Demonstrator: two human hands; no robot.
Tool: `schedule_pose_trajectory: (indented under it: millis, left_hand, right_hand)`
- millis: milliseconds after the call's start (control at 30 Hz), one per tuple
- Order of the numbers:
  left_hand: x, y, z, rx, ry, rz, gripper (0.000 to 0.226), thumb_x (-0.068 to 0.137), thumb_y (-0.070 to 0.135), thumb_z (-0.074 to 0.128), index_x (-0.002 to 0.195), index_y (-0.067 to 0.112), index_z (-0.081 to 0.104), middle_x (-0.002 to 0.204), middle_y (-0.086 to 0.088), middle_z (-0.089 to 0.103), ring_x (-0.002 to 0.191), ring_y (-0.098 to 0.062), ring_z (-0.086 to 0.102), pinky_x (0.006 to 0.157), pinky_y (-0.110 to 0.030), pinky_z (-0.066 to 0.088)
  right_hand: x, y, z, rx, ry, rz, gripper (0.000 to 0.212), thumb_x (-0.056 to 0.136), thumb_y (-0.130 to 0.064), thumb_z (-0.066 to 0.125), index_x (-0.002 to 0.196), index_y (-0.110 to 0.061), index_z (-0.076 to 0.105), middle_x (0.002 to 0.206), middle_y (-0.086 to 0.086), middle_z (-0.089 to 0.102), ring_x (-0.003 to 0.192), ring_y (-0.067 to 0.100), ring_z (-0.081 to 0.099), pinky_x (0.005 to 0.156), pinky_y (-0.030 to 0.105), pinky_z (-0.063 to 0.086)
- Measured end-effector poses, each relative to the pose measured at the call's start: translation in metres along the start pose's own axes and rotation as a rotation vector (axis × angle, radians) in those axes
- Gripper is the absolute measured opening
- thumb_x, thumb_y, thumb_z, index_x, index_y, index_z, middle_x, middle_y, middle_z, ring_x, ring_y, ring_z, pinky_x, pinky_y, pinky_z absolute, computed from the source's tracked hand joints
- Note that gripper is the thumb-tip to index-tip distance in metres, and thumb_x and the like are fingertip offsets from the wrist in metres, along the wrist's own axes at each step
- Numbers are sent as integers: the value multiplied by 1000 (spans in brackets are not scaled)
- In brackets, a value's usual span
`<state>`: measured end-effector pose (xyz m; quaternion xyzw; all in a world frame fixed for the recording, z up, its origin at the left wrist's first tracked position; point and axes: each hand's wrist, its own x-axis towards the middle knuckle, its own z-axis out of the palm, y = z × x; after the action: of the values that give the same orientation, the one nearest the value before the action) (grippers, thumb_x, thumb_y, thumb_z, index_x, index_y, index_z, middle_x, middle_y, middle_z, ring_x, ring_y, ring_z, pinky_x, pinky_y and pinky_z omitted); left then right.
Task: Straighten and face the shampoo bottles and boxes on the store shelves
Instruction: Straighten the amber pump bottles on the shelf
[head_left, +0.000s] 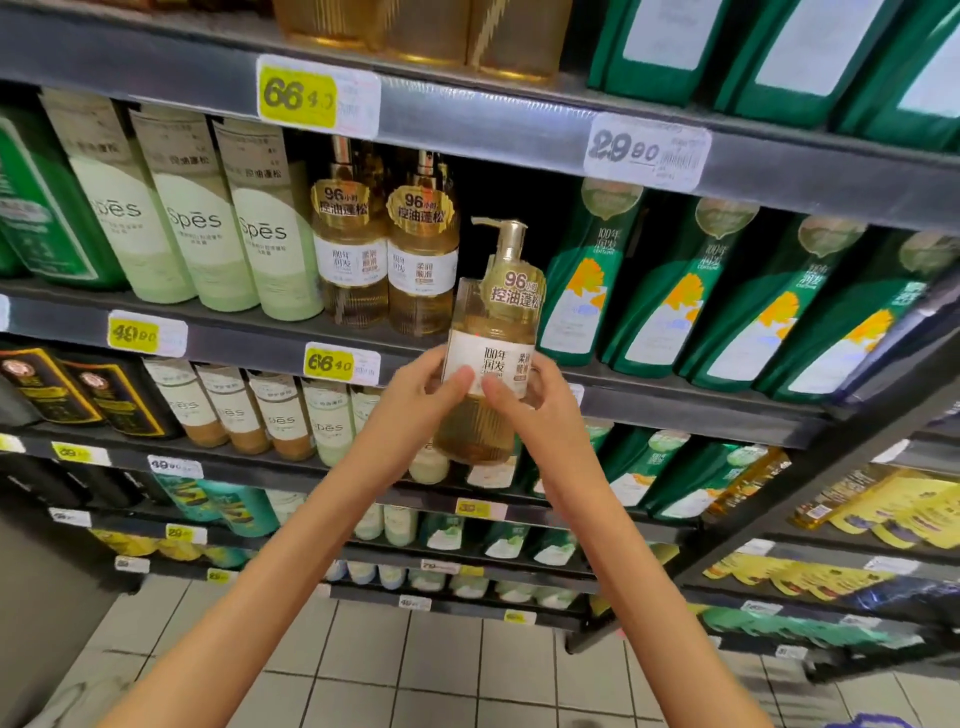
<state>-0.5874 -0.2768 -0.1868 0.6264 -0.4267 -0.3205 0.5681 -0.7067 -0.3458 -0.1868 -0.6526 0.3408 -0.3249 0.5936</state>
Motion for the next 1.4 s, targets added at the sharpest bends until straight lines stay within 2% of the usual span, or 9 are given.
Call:
schedule_pose_trajectory:
  millis: [167,333,500,633,733,900,1133,1267,1400]
  left_hand:
    - [34,10,-1,120,112,120,34,94,8,49,127,12,54,123,-15,57,102,-14,59,93,-30,48]
    - [49,11,2,47,222,104,39,89,4,55,128,2,53,122,-16,60,109,-24,60,97,-44,48]
    - [56,7,3,8,276,147,40,87,-2,56,126,3,53,122,-15,60,110,-22,60,96,-37,48]
    - [64,-1,5,59,377,164,40,85,-3,58,124,3,55,120,-9,59,98,-9,59,82,-8,46]
    - [68,-3,8,70,443,177,36,84,-3,59,120,4,58,116,-8,58,96,-7,58,81,-8,44]
    - [71,-6,9,85,460,193,31,85,1,60,117,2,59,116,-10,63,103,-12,61,89,-16,46]
    - [75,-13,10,89,445,190,33,90,-3,51,123,-3,55,124,-17,56,107,-14,56,80,1,41]
    - [74,-19,9,88,450,188,33,91,-3,48,123,0,56,123,-15,57,103,-10,56,80,0,42]
    - [74,-23,9,103,436,158,34,92,-2,47,124,2,55,124,-13,57,105,-11,56,80,0,42]
  right_hand:
    - [31,-10,2,-60,84,-134,47,85,-13,67,128,-11,47,116,2,63,103,10,60,87,26,51]
    - [48,-14,4,-114,101,-226,40,86,-6,64,120,-18,48,108,-3,61,92,-2,58,77,9,47]
    - [59,-11,9,-175,96,-296,40,84,-1,64,119,-16,49,114,6,60,110,20,55,90,27,46]
    - [64,-3,17,-281,181,-326,50,83,-8,66,129,-7,47,116,12,52,107,12,42,82,3,34]
    - [67,1,25,-279,264,-325,58,83,-15,68,135,-7,43,115,10,50,100,6,41,78,-2,30]
    - [73,5,35,-216,353,-299,54,86,-10,64,134,-3,41,125,10,55,114,22,52,97,30,43]
    - [82,7,44,-184,421,-295,50,89,-11,61,134,-3,40,121,11,56,108,22,54,91,32,45]
    - [76,18,45,-330,509,-349,56,88,-11,63,138,-2,39,122,7,47,109,9,43,91,6,30]
    - [73,25,45,-323,550,-321,48,85,-9,67,129,-5,50,115,10,52,107,18,50,93,32,45]
